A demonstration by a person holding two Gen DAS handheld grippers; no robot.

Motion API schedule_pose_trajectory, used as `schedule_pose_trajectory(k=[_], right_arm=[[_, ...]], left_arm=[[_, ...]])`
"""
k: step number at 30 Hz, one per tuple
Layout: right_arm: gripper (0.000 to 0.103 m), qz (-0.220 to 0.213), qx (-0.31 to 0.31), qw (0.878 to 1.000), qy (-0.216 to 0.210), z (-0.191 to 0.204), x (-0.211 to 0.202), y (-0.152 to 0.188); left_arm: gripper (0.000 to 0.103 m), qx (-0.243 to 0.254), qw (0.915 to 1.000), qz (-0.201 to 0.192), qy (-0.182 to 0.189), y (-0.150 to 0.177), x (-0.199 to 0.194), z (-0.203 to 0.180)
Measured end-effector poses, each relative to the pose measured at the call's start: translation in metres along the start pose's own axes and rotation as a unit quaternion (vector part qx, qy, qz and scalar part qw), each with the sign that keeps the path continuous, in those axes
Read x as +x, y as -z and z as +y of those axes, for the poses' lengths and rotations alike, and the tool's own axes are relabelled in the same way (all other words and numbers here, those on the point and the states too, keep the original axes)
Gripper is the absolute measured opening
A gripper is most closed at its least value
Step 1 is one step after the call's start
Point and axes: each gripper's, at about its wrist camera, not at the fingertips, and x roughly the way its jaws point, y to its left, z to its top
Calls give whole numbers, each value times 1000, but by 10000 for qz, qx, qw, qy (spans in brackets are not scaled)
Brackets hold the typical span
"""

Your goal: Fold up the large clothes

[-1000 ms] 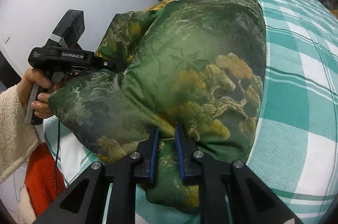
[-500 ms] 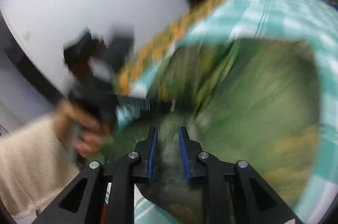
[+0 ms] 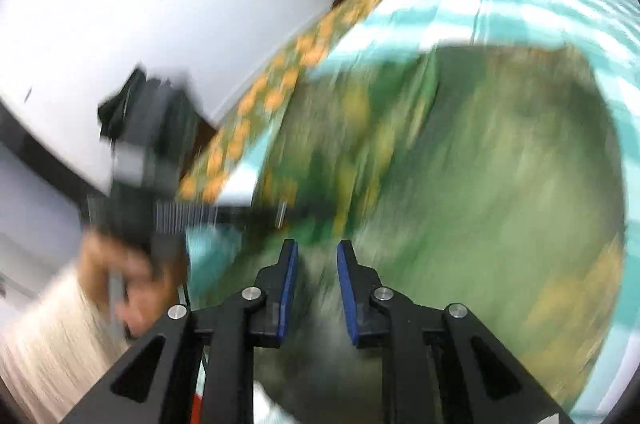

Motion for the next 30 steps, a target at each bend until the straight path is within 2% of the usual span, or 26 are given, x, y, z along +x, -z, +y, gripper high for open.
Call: schedule_pose_trajectory(k=[2,5,8,10,12,15,18,21,24,26,29,30], right_arm=[[24,63,-91,9999,18,-2,18,-30],[24,683,-116,9976,-23,-7,67,-61],[21,1304,-288,9909,170,-4,114,-64],[19,1510,-348,9870,425,-4,129,-61],[18,1528,-573,9840,715,3,137,-58],[19,1315,-680,9858,797,7,131,-53],[21,924,-529,9921,670,7,96,-48],[22,556,-544,9953,569,9,45,-18],[24,381,-758,9953,478,26,17,20],[24,467,-890,9945,285,39,11,50],[24,523,-1116,9902,653,46,31,76],[24,574,-1003,9911,668,41,40,80]], left_arm=[[52,-9,10000,-20,37,2,-1,3],[50,-110,9999,-46,-103,3,0,8],[47,-329,9994,-67,-125,4,1,21],[46,-488,9987,-93,-62,6,3,30],[46,-545,9985,-108,-3,7,4,32],[46,-438,9989,-130,91,9,-1,28],[46,-357,9992,-195,4,14,-6,23],[46,-312,9992,-232,-122,19,-9,18],[47,-240,9990,-253,-295,19,-8,9],[48,-207,9984,-257,-464,21,-7,1],[52,-21,9947,-278,-989,21,-5,-16],[54,75,9921,-306,-1216,25,-7,-22]])
